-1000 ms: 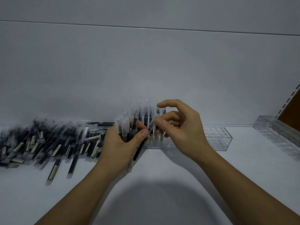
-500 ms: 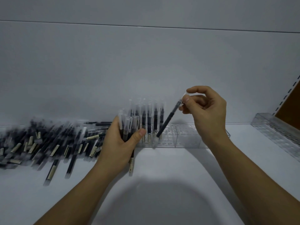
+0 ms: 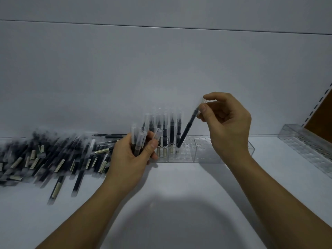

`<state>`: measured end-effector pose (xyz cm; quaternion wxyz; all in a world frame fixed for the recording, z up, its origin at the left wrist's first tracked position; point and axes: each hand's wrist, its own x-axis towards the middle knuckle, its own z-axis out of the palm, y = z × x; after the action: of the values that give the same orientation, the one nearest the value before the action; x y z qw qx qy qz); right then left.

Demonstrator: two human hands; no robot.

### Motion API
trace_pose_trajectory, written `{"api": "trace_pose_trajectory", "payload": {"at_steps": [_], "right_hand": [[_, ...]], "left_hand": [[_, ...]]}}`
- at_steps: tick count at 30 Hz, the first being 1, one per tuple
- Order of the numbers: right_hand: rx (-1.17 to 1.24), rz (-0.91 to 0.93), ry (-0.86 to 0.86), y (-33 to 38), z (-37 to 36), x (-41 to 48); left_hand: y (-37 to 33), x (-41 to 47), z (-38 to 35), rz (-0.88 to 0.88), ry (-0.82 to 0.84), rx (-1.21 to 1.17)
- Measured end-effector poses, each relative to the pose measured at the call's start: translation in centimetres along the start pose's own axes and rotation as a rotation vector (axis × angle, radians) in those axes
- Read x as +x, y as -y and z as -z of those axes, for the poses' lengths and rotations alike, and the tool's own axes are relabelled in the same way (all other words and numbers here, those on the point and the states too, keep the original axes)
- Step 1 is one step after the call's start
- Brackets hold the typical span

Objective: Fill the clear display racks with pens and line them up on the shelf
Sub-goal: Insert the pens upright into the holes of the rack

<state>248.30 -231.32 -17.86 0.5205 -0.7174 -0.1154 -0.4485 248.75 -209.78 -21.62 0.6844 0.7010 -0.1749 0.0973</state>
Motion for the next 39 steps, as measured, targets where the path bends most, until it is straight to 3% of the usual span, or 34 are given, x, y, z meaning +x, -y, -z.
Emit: {"api": "trace_pose_trajectory", "payload": {"at_steps": [13, 26, 30, 34, 39], "right_hand": [[-0.01, 0.04, 0.004, -0.2, -0.5, -0.2], [-0.287, 0.245, 0.177, -0.9, -2.5, -0.9], [-0.351, 0.297, 0.158, -0.7, -2.3, -1.2], [-0.196, 0.139, 0.145, 0.8, -1.9, -1.6], [0.092, -0.188, 0.39, 1.7, -2.7, -2.2]], "left_hand": [[-0.3, -0.1, -0.1, 0.003, 0.003, -0.038], [-0.1, -0.1, 0.0, 0.0, -0.011, -0.053], [-0.1, -0.1, 0.1, 0.006, -0.023, -0.036], [-0.4, 0.0, 0.1, 0.007, -0.026, -0.061], [-0.9, -0.1, 0.0, -0.023, 0.028, -0.1]]}}
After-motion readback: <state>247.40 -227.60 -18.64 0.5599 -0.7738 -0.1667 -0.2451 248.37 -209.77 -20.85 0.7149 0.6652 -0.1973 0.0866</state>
